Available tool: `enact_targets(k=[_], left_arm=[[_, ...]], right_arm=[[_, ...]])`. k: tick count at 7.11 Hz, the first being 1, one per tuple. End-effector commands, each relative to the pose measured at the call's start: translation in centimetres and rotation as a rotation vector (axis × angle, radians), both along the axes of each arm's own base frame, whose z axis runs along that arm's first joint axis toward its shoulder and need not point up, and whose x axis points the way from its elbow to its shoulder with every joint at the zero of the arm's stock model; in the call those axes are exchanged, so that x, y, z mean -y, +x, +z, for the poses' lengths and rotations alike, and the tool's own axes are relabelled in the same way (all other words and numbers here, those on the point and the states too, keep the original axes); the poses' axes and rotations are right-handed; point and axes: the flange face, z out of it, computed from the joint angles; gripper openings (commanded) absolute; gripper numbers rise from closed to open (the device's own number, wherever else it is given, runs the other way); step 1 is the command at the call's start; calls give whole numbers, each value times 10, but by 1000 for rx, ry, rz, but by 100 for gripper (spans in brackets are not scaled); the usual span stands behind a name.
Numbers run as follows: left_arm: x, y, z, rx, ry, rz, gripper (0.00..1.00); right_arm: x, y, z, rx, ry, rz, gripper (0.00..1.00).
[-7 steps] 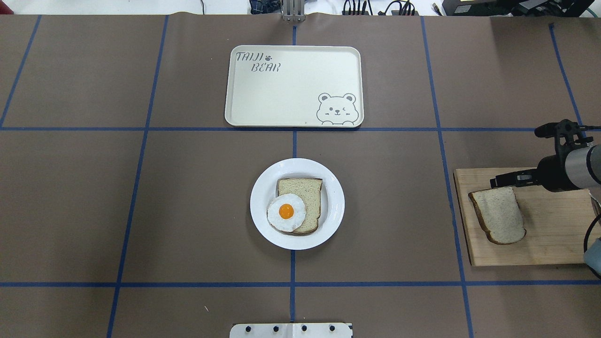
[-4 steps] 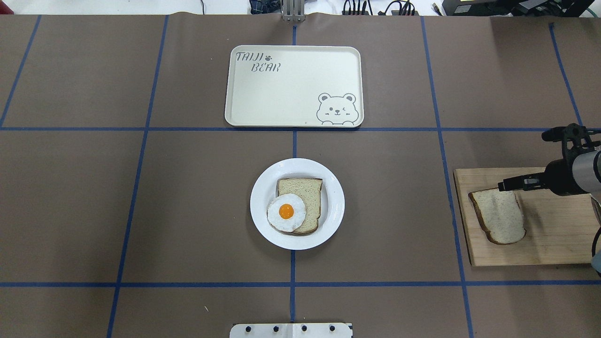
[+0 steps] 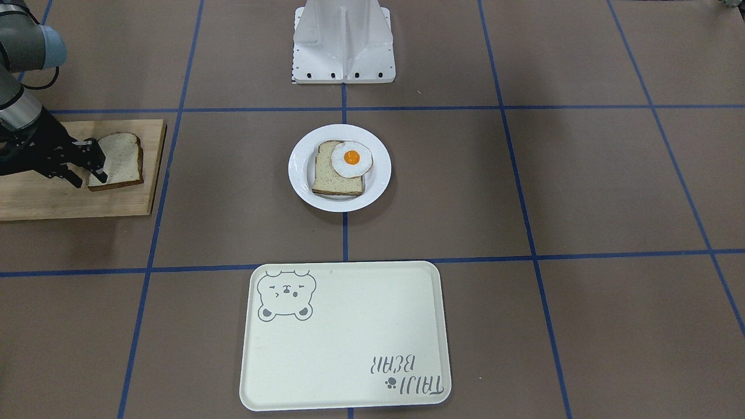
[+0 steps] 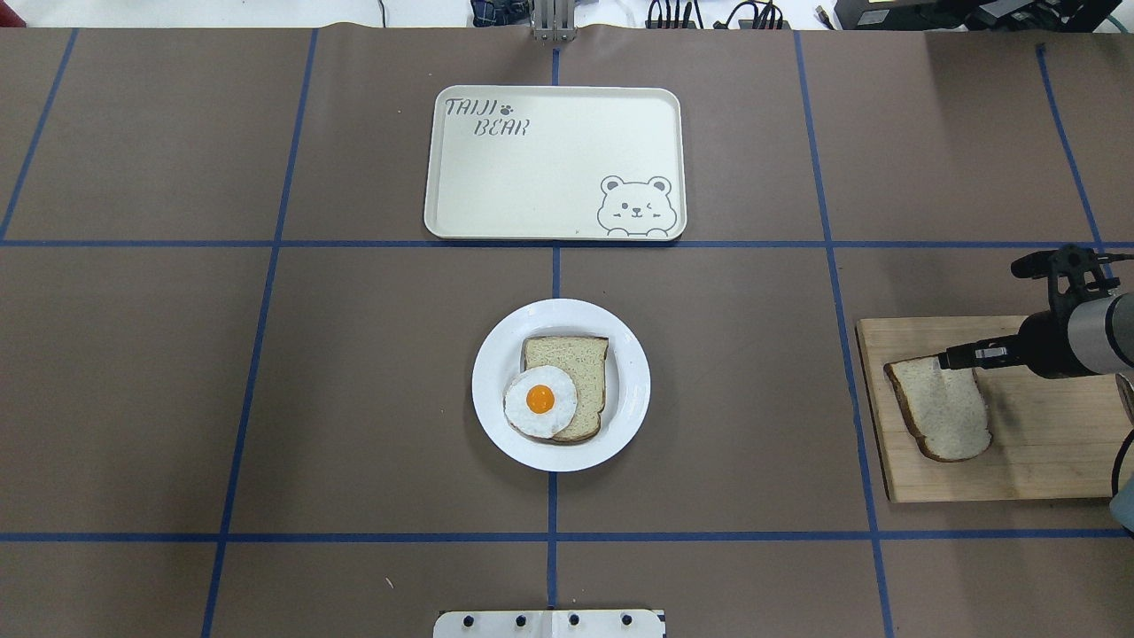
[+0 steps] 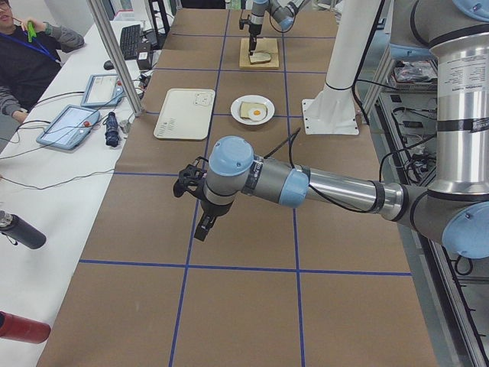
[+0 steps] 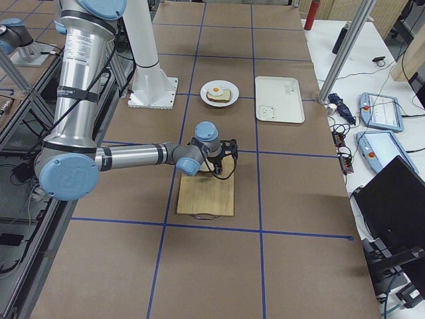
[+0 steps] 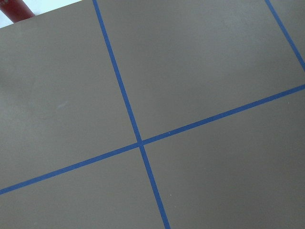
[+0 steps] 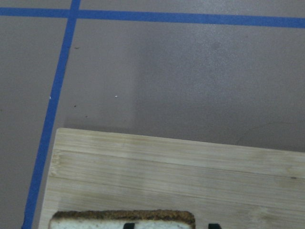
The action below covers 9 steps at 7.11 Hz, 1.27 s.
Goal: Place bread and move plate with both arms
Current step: 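Lower the right gripper and close it on the bread slice edge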
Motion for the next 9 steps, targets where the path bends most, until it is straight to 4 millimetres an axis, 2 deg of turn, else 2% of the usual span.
enact_targets(k=[1, 2, 3, 4, 5, 6, 9], left_arm=[[0, 0, -2, -1, 0, -3, 98], [0, 0, -1, -1, -2, -3, 98], [0, 0, -1, -1, -2, -3, 98], [0, 0, 0, 0, -5, -4, 98], [0, 0, -1, 0, -2, -4, 98], [0, 0, -1, -1, -2, -3, 98], [0, 0, -2, -1, 0, -3, 98]], right_arm=[[-4, -2, 3, -10, 3, -4, 60], [-5, -2, 4, -13, 3, -3, 60], [-5, -3, 4, -17, 5, -2, 53], [-6, -4, 4, -16, 6, -5, 37], [-7, -7, 2, -14, 9, -11, 14], [-9, -9, 3, -16, 10, -19, 2], [-16, 1, 5, -22, 31, -52, 0]])
